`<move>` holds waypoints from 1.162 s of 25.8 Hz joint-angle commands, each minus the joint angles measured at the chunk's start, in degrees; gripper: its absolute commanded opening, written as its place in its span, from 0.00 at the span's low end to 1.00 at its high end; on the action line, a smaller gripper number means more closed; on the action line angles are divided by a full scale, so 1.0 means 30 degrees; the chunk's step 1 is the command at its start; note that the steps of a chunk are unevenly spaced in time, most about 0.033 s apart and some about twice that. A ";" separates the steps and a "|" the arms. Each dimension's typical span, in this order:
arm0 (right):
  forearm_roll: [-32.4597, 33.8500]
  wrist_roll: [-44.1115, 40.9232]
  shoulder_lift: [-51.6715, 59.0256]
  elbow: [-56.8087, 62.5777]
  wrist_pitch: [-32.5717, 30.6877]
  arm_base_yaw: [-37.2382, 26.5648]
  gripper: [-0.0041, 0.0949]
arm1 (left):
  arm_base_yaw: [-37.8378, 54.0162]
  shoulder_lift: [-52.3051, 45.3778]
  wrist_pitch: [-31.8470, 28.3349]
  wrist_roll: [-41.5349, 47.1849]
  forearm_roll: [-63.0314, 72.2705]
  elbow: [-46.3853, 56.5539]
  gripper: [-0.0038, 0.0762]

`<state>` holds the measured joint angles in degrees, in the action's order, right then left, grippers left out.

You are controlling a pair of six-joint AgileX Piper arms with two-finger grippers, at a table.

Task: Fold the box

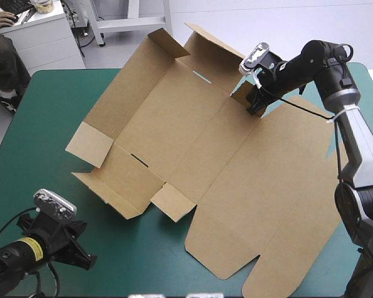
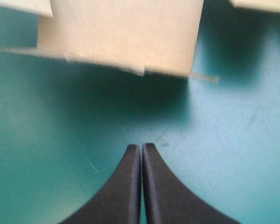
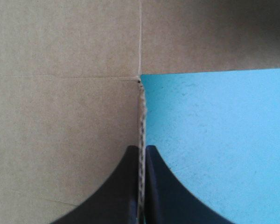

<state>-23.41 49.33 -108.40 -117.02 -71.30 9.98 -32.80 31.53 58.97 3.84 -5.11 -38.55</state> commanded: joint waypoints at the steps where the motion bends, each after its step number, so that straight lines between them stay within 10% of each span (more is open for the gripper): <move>1: -0.0937 0.1639 0.1117 -0.0696 -0.0181 0.0646 0.02 | -0.0107 0.0028 -0.0845 0.0108 -0.0523 -0.2443 0.04; 10: -0.0317 0.7408 0.0714 -0.0696 -0.0050 0.4718 0.02 | -0.0107 0.0028 -0.0658 -0.0006 -0.1832 -0.4129 0.04; 24: 0.0722 0.6175 -0.1381 -0.0696 0.1625 0.6120 0.03 | -0.0107 0.0028 0.0323 0.0006 -0.1866 -0.4129 0.04; 30: 0.1373 0.4177 -0.1381 -0.0696 0.2063 0.6120 0.60 | -0.0107 0.0028 0.0323 0.0006 -0.1866 -0.4129 0.04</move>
<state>-18.74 64.85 -115.86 -117.12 -67.08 28.48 -32.80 31.15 63.00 3.83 -10.29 -49.18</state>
